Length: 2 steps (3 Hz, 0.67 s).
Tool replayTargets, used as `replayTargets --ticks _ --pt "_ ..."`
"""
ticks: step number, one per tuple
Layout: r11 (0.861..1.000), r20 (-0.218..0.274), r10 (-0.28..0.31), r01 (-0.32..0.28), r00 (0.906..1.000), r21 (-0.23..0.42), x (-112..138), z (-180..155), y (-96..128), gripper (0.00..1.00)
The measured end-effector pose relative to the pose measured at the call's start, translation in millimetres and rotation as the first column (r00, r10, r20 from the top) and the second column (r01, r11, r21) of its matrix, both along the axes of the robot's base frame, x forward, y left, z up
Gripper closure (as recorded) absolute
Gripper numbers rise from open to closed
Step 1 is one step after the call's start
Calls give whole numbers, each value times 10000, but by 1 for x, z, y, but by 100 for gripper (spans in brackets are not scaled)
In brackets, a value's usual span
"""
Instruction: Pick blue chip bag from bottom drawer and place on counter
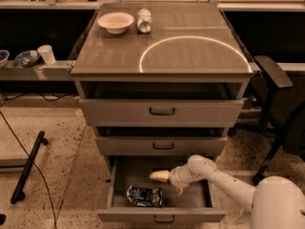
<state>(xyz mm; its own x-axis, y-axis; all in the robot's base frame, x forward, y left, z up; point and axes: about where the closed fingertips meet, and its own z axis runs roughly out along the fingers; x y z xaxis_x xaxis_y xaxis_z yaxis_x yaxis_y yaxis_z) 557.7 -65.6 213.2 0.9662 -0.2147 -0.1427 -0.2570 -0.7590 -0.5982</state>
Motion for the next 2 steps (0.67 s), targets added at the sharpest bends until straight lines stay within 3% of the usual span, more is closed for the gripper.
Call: replayTargets --ticks 1,2 --pt "9993 -224 -383 383 9990 33 2 -24 -7 5" --pt "9974 -571 -649 664 9963 261 1 -43 -5 15"
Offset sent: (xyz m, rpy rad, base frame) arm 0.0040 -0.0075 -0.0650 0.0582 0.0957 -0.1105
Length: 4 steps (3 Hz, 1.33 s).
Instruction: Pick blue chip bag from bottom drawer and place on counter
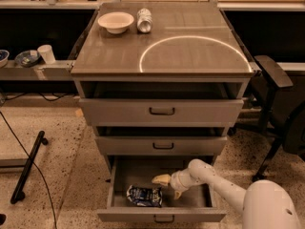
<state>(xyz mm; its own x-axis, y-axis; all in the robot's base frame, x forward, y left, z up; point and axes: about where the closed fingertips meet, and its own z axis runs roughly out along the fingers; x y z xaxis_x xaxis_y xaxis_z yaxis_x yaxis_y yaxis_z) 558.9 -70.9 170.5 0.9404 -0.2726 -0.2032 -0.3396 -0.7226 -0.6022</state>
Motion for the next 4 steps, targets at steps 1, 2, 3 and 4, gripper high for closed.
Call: replayTargets --ticks 1,2,3,4 --pt "9991 -411 -281 293 9988 292 -5 -16 3 31" --pt "9983 -938 -330 374 9950 448 -13 -29 3 45" --pt "9985 -1273 -359 408 9912 361 -21 -32 4 58" --pt "9983 -1140 -512 475 9922 -350 -25 -20 1 83"
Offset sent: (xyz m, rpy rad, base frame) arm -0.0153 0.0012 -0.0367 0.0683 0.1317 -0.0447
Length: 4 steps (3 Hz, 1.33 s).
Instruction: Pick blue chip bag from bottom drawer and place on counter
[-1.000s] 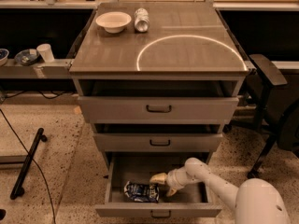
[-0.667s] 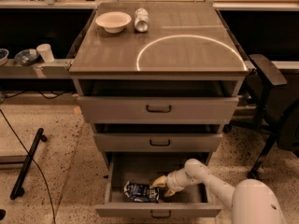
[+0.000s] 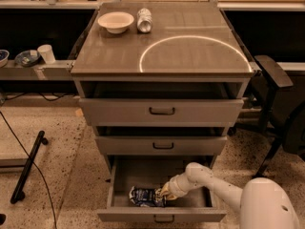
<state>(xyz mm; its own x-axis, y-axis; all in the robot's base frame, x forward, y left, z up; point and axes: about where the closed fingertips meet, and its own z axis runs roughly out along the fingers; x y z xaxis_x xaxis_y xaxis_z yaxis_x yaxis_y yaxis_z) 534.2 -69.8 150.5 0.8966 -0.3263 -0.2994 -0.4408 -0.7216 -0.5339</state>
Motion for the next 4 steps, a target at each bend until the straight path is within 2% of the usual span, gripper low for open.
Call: replayTargets --ticks 1,2,3,4 --pt "9993 143 147 -143 9998 -334 -5 17 5 100" --pt "9977 384 403 -423 9984 523 -12 66 17 100" --pt "9659 1348 1201 -1472 9836 2129 -20 138 25 100" --pt "9107 2767 2365 -3118 9314 2709 -38 200 29 100"
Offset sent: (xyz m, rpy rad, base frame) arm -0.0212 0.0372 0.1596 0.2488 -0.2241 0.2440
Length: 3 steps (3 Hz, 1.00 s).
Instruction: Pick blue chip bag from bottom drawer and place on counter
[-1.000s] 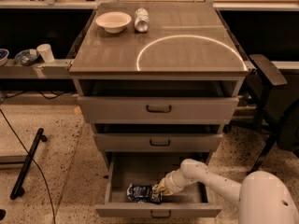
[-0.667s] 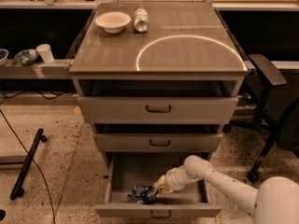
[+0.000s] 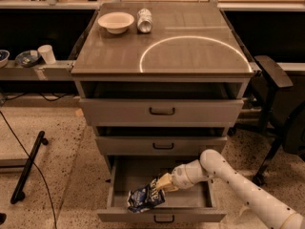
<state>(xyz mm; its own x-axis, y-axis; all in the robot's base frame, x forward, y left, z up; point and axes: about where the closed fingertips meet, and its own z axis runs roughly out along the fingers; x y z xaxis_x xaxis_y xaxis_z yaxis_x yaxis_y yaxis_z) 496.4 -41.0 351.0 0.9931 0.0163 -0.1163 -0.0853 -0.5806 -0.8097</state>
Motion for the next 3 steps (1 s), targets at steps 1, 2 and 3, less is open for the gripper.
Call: replayTargets --ticks 1,2,3 --pt "9838 1544 1531 -1652 9761 692 -29 58 19 100" --pt "9793 1787 1733 -1887 9685 731 -28 64 25 100" --pt "9761 2090 1866 -2052 9599 711 -21 79 26 100"
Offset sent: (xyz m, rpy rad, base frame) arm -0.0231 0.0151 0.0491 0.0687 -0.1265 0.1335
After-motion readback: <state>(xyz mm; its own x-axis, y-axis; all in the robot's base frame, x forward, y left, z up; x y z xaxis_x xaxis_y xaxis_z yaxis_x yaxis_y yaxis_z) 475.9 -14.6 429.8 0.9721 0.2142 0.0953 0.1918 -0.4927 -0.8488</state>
